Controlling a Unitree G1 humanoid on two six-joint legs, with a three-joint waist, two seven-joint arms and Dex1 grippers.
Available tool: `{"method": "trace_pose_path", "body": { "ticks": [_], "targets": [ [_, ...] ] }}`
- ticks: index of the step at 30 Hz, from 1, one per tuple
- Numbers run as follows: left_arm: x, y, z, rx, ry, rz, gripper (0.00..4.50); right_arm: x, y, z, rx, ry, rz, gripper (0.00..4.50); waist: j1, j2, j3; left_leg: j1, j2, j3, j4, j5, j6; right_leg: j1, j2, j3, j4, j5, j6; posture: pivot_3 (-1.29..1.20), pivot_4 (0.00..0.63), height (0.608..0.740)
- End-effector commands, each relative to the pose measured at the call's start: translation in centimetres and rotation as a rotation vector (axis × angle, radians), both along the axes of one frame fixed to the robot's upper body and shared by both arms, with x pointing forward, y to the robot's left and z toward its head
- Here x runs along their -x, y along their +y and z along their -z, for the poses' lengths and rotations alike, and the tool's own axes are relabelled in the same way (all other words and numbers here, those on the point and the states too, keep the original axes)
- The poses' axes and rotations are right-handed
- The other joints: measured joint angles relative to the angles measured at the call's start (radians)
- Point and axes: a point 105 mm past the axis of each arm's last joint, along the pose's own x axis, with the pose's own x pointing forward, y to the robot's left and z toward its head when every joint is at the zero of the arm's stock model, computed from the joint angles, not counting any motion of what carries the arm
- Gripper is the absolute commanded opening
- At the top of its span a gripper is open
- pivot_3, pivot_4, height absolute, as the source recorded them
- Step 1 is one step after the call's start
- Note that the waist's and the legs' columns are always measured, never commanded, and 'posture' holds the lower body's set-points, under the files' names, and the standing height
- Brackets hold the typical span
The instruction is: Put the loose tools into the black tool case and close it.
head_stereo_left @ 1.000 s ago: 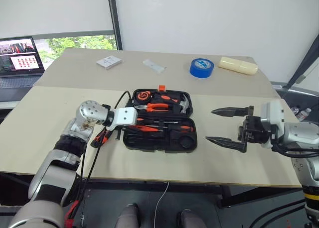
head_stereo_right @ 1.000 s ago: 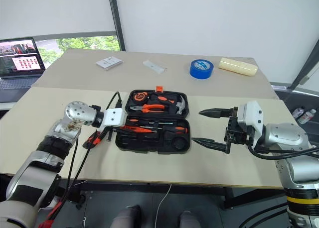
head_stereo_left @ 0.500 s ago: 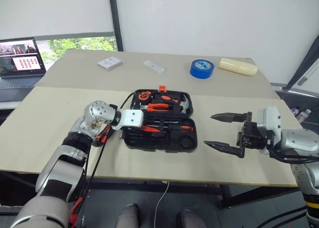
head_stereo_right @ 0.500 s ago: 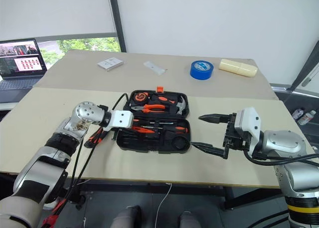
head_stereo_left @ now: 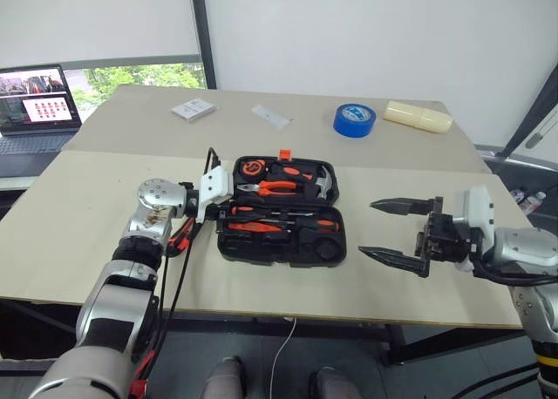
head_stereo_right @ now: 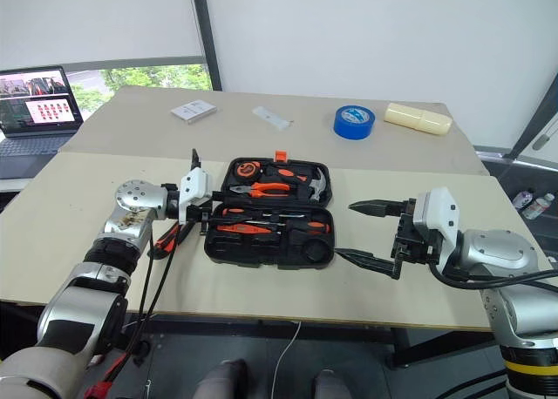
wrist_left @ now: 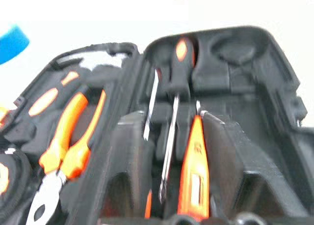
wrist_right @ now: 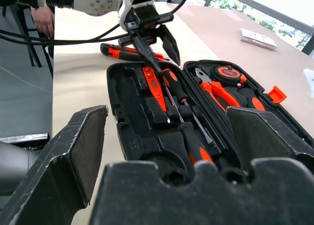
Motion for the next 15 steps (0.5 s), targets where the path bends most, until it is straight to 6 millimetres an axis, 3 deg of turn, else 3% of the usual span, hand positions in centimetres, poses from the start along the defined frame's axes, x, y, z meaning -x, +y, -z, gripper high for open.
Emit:
{"method": "trace_pose_path", "body": {
  "ticks": [1, 2, 15],
  "targets": [
    [-0.5, 0.1, 0.1, 0.012, -0.003, -0.045, 0.24, 0.2, -0.2, -0.8, -0.019, -0.029, 0.009, 4.50, 0.000, 0.000, 0.000, 0.000, 0.000, 0.000, 0.000, 0.000, 0.000, 0.000, 0.000, 0.000, 0.000, 0.000, 0.000, 0.00, 0.150, 0.740],
    [-0.6, 0.1, 0.6, -0.002, 0.003, -0.051, 0.04, 0.2, -0.2, -0.8, -0.021, -0.028, 0.010, 4.50, 0.000, 0.000, 0.000, 0.000, 0.000, 0.000, 0.000, 0.000, 0.000, 0.000, 0.000, 0.000, 0.000, 0.000, 0.000, 0.00, 0.150, 0.740],
    [0.4, 0.4, 6.5, -0.165, 0.079, -0.095, 0.04, 0.2, -0.3, -0.3, -0.039, -0.017, 0.031, 4.50, 0.000, 0.001, -0.001, 0.002, 0.000, 0.000, 0.000, 0.000, 0.000, 0.002, 0.000, 0.000, 0.000, 0.000, 0.000, 0.00, 0.150, 0.740]
  ]
}}
